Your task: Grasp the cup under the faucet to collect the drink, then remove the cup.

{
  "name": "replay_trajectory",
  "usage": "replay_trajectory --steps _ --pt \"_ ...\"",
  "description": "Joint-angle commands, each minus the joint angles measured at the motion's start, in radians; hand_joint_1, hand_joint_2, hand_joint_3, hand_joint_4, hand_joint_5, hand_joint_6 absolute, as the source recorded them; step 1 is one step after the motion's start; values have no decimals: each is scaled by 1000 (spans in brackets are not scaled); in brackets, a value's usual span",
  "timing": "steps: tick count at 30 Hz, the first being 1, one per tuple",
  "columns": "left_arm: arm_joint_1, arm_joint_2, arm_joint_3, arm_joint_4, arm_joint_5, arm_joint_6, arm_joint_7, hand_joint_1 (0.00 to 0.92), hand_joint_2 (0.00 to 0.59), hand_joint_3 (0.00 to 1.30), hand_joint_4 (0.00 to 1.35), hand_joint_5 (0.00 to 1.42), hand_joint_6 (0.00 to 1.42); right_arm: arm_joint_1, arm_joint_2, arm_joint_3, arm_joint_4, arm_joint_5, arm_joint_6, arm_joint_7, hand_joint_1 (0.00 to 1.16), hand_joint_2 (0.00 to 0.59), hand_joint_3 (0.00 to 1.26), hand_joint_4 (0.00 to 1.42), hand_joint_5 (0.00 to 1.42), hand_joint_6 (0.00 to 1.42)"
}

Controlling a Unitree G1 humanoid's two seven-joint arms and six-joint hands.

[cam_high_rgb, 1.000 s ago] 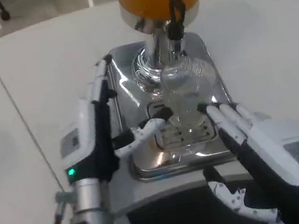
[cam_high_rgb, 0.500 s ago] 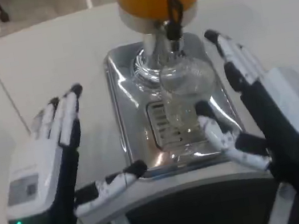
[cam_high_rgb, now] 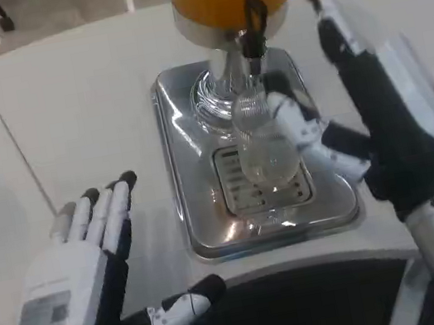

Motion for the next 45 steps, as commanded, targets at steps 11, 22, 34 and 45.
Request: replay_trajectory --steps 11,22,34,45 --pt "49 -25 12 -44 20 8 -13 10 103 0 0 0 0 -150 19 -18 167 70 33 -130 540 551 0 0 0 0" --pt "46 -37 6 -38 32 8 -1 11 104 0 0 0 0 -249 -23 -42 217 267 76 -9 532 547 0 0 0 0" --pt "51 -53 3 -33 46 -2 5 23 104 0 0 0 0 -267 -128 11 170 291 136 101 524 542 0 0 0 1" --pt "29 -63 -9 -11 50 -10 13 23 89 0 0 0 0 -410 -298 165 204 98 246 306 398 520 25 0 0 82"
